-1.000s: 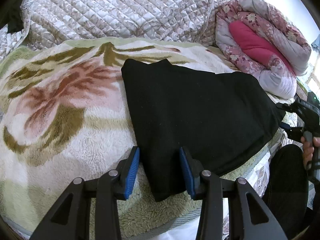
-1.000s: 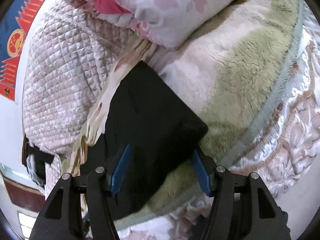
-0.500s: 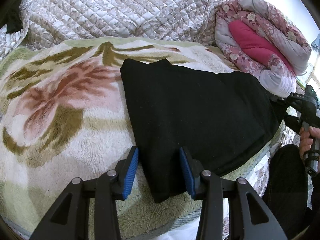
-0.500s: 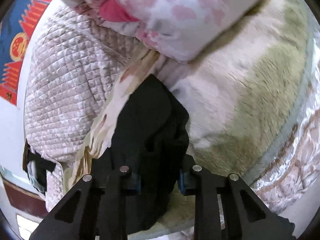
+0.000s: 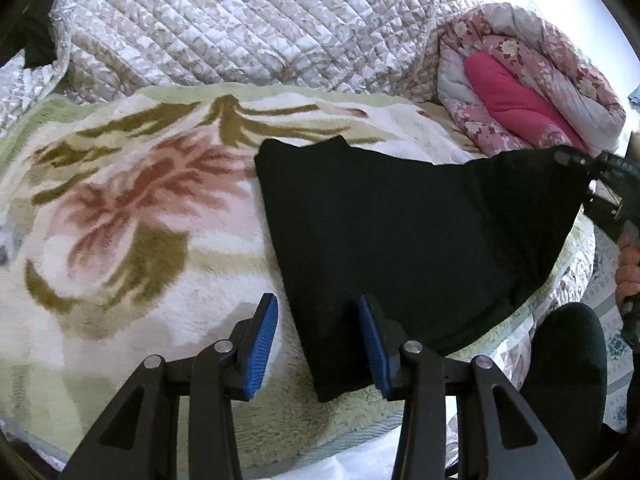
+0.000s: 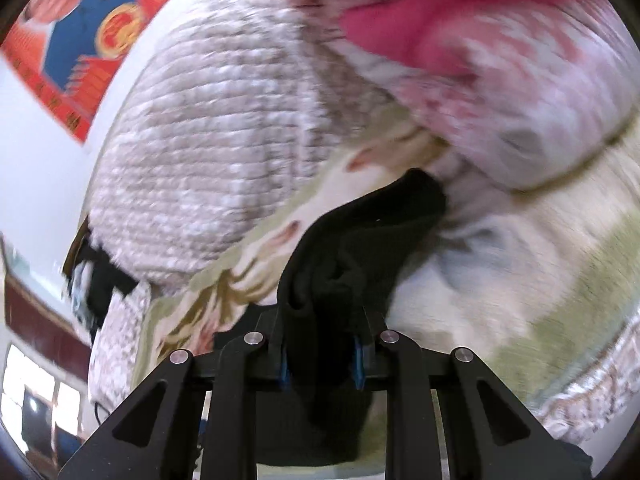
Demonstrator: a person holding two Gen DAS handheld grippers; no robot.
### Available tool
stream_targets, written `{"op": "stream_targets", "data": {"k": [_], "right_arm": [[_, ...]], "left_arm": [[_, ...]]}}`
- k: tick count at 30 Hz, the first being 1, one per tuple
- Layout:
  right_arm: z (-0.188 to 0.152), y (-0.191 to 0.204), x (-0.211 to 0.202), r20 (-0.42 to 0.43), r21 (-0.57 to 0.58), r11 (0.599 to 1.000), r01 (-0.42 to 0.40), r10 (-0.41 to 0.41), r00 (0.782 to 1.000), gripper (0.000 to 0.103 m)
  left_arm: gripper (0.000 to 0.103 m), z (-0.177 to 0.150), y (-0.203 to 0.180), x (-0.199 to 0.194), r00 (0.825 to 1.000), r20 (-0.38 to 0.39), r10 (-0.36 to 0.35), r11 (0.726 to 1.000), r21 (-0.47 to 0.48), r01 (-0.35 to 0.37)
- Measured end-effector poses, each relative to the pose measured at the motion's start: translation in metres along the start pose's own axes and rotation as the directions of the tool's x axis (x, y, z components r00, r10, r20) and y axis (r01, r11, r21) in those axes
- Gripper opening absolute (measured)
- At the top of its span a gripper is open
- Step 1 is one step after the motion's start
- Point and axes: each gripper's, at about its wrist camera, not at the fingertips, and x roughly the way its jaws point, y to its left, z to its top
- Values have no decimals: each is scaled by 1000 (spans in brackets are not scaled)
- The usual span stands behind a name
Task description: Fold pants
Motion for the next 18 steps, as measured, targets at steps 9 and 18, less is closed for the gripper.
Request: {"op": "stream_targets", "data": {"k": [9, 18], "right_arm": [[-34, 92, 47, -151, -260, 959, -114, 76, 986, 22], [-127, 110, 122, -386, -436, 885, -165, -18, 922, 23]], "left_arm": [[45, 6, 19, -15, 999, 28, 41, 998, -53, -40], [45, -8, 48, -20, 997, 13, 73, 989, -131, -71]]}}
